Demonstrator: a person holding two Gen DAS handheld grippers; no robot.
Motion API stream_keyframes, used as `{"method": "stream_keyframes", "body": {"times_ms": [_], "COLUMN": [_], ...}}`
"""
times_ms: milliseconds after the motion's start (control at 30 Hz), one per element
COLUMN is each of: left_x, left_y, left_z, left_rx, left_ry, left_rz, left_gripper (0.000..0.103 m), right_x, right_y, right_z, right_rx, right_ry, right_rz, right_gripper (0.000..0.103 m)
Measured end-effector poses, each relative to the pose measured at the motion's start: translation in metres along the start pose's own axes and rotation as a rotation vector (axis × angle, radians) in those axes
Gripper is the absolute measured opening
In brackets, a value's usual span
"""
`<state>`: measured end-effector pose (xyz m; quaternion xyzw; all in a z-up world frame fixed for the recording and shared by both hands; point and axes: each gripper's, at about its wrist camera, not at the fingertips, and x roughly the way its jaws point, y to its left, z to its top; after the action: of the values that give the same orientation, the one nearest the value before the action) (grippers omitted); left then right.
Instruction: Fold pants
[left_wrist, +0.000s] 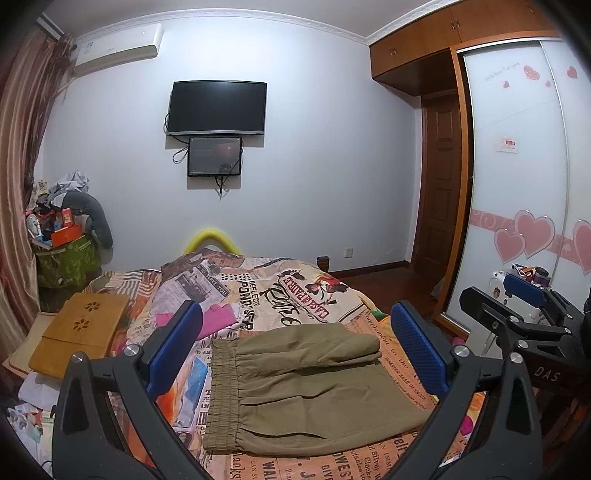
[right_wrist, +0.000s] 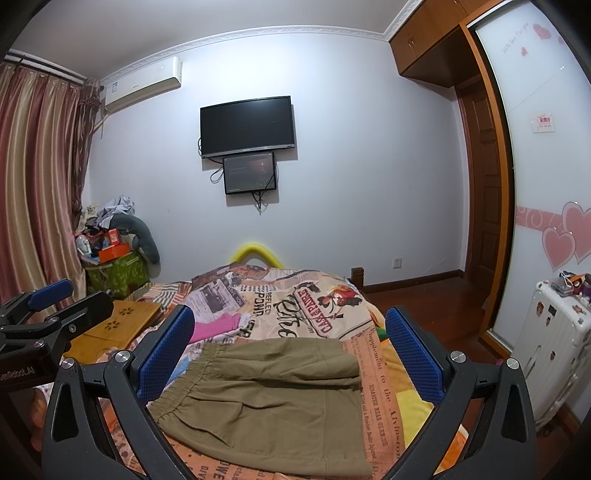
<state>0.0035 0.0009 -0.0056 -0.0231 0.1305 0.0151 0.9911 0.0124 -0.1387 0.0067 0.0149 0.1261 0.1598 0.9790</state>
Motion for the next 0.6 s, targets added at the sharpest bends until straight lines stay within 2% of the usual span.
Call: {"method": "stream_keyframes", "body": {"times_ms": [600], "left_x": [0.0001], "left_y": [-0.0031], "left_z": [-0.0013], "left_rx": [0.0], "left_ry": [0.002], "left_rz": [0.003], "left_gripper": [0.103], "right_x": [0.0], "right_y": [0.0002], "right_z": [-0.0001], "right_rx": [0.001], "right_ry": [0.002], "right_rz": [0.001], "right_gripper": [0.103]}}
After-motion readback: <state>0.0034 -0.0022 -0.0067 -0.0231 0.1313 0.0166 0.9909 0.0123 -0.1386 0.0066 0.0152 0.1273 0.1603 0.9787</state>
